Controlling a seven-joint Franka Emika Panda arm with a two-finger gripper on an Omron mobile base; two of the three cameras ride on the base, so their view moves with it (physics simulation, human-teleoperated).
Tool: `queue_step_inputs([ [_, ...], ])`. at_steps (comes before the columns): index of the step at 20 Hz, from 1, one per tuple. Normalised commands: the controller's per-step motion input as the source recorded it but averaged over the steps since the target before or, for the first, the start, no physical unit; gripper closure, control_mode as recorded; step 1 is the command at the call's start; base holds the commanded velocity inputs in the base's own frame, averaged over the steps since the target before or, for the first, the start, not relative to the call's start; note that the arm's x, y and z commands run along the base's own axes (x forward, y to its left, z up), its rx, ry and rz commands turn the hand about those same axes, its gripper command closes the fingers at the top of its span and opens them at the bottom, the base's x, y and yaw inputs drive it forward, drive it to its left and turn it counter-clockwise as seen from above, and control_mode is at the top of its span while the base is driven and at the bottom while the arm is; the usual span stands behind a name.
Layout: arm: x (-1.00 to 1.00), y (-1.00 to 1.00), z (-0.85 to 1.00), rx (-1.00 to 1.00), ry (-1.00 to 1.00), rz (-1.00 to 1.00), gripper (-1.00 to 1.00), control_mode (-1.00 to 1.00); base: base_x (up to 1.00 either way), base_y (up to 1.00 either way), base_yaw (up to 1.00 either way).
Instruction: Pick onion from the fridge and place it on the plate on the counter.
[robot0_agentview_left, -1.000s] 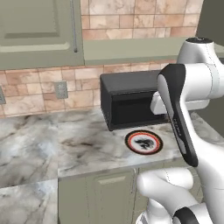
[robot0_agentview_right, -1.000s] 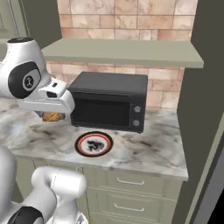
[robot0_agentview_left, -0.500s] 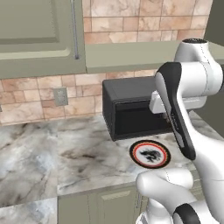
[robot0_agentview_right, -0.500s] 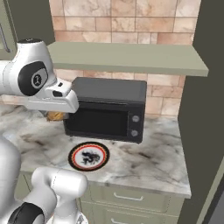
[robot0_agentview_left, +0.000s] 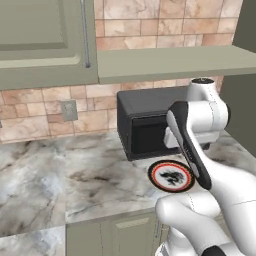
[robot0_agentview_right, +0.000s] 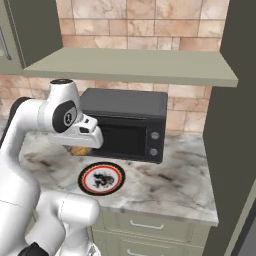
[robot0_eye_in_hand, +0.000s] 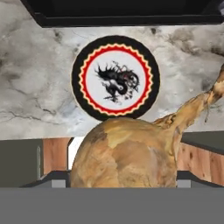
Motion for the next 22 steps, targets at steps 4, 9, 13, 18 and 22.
queue_step_inputs([
  [4, 0.45, -0.03, -0.99, 0.0, 0.01, 0.0, 1.0, -1.0, 0.0, 0.0, 0.0],
  [9, 0.47, -0.03, -0.78, 0.0, 0.0, 0.0, 1.0, -1.0, 0.0, 0.0, 0.0],
  [13, 0.54, -0.03, -0.6, 0.0, 0.0, 0.0, 1.0, -1.0, 0.0, 0.0, 0.0],
  [18, 0.47, -0.05, -0.56, 0.0, 0.0, 0.0, 1.0, -1.0, 0.0, 0.0, 0.0],
  [22, 0.28, -0.01, -0.41, 0.0, 0.0, 0.0, 1.0, -1.0, 0.0, 0.0, 0.0],
])
